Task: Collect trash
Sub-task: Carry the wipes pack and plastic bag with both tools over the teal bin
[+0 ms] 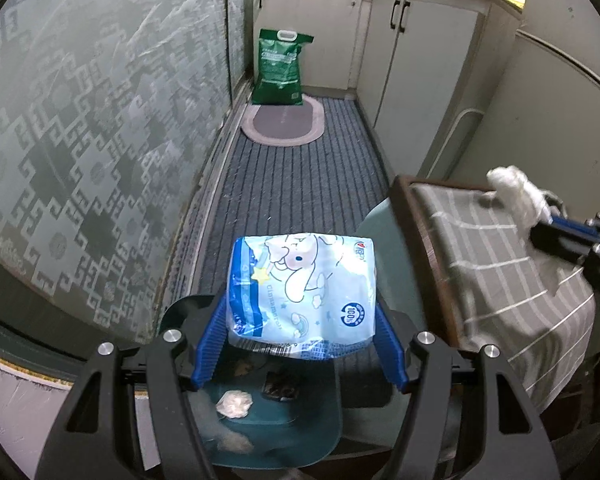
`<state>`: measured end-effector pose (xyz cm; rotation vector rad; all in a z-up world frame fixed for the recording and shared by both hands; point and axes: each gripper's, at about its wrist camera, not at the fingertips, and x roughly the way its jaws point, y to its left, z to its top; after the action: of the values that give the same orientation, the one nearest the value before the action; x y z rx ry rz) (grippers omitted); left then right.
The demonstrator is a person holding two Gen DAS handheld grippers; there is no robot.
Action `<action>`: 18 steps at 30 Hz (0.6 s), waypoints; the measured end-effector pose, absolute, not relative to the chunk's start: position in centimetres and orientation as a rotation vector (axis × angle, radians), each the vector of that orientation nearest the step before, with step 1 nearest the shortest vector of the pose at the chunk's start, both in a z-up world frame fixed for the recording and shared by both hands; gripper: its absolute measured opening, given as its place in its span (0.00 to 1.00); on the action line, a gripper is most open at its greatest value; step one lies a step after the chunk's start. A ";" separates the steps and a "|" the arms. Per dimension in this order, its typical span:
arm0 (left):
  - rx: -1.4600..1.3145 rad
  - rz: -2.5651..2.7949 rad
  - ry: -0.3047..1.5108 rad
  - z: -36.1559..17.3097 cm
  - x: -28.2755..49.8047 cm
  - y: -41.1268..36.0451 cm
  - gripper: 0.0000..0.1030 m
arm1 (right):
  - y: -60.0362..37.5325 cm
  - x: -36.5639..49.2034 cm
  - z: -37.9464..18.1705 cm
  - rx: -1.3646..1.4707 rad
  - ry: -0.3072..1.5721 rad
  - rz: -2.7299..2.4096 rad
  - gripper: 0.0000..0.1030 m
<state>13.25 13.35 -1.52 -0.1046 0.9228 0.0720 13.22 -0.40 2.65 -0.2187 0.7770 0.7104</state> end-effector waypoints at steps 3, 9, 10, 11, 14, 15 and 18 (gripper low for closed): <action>-0.106 0.085 0.946 -2.5 12.8 14.5 0.66 | 0.7 13.1 2.6 -0.230 0.781 0.722 0.08; -0.110 0.109 0.987 -4.5 12.1 16.3 0.66 | 3.0 12.7 2.5 -0.249 0.785 0.747 0.08; -0.108 0.114 0.996 -5.0 12.0 16.6 0.67 | 3.3 12.7 2.5 -0.251 0.784 0.751 0.08; -0.105 0.117 1.002 -5.3 11.8 16.8 0.67 | 3.5 12.6 2.5 -0.252 0.784 0.756 0.08; -0.091 0.129 1.027 -6.5 11.5 17.3 0.67 | 4.7 12.3 2.6 -0.260 0.784 0.772 0.08; -0.092 0.131 1.036 -6.9 11.4 17.5 0.67 | 5.2 12.2 2.5 -0.265 0.784 0.778 0.08; -0.095 0.140 1.067 -8.2 11.1 18.1 0.67 | 6.1 12.0 2.5 -0.274 0.787 0.790 0.08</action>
<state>11.08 18.10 -8.24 -0.0952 1.0668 0.1405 11.95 6.12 2.49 -0.2735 0.7867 0.7900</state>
